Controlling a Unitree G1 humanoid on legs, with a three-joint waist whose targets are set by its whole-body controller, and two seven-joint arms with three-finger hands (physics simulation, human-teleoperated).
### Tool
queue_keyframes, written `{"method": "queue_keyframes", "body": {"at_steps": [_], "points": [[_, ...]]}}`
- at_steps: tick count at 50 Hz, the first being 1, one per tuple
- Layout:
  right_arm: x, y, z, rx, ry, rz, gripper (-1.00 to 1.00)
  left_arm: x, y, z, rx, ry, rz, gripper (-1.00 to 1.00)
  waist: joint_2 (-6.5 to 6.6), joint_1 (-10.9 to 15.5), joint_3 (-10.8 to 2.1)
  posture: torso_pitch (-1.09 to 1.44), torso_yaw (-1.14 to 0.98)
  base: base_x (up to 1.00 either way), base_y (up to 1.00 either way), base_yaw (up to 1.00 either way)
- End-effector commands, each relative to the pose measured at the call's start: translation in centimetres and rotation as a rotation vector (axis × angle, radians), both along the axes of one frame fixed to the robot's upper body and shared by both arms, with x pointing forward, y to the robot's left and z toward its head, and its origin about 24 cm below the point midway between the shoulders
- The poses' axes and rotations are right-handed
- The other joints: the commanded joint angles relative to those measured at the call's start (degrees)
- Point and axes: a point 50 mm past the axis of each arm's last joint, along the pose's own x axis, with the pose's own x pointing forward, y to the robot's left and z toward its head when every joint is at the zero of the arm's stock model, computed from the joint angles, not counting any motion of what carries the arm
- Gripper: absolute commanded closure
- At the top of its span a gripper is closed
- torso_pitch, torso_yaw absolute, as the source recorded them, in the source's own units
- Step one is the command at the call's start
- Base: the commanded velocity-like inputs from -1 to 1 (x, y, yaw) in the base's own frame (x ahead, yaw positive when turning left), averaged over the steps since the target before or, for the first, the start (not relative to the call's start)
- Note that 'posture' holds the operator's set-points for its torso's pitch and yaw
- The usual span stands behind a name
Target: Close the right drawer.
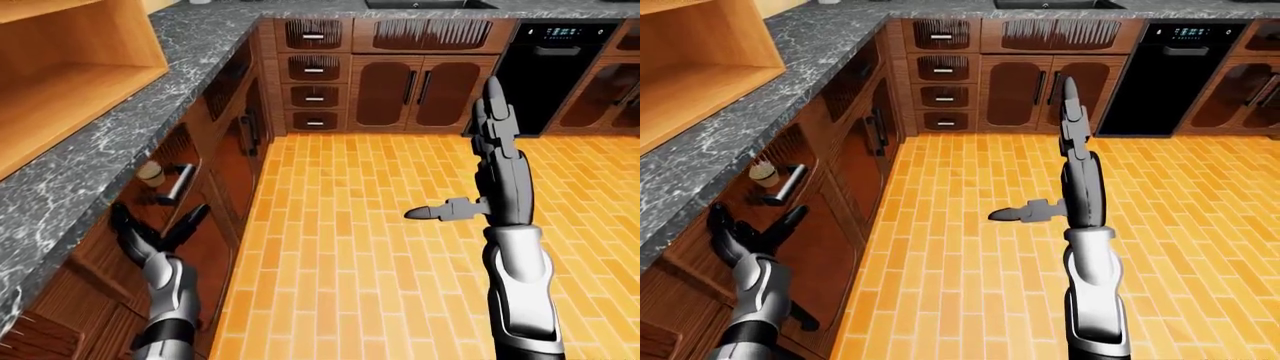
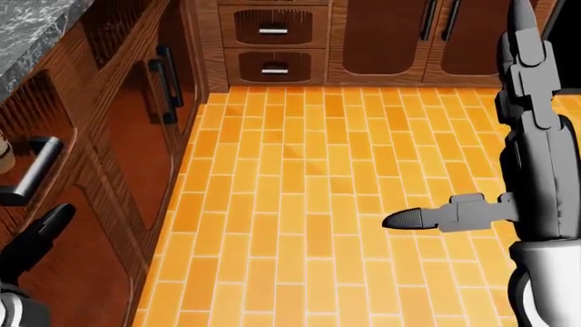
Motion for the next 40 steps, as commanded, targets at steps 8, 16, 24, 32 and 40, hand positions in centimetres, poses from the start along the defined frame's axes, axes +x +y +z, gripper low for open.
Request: {"method": "queue_keyframes", "body": {"at_steps": [8,16,24,32,40], "points": [[-0.4,0.2,1.6,-0.012,-0.085,0.007,-1.00,-1.2,3.1,1.3,-0.023,-0.069,0.177,-1.00,-0.03,0.9,-0.90,0.00,0.00,0.00,0.00,0.00],[-0.5,0.2,1.6,-0.013,-0.085,0.006,-1.00,-1.6,3.9,1.5,-0.026,-0.076,0.205,-1.00,-0.03,0.9,-0.72,0.00,0.00,0.00,0.00,0.00],[-0.5,0.2,1.7,-0.013,-0.086,0.006,-1.00,-1.9,4.5,1.8,-0.030,-0.083,0.226,-1.00,-0.05,1.0,-0.61,0.00,0.00,0.00,0.00,0.00],[-0.5,0.3,1.8,-0.013,-0.086,0.007,-1.00,-2.3,5.2,1.9,-0.034,-0.090,0.249,-1.00,-0.06,0.8,-0.47,0.00,0.00,0.00,0.00,0.00],[-0.4,0.3,1.7,-0.013,-0.084,0.006,-1.00,-2.3,5.2,1.9,-0.035,-0.091,0.252,-1.00,-0.04,0.5,-0.42,0.00,0.00,0.00,0.00,0.00]]}}
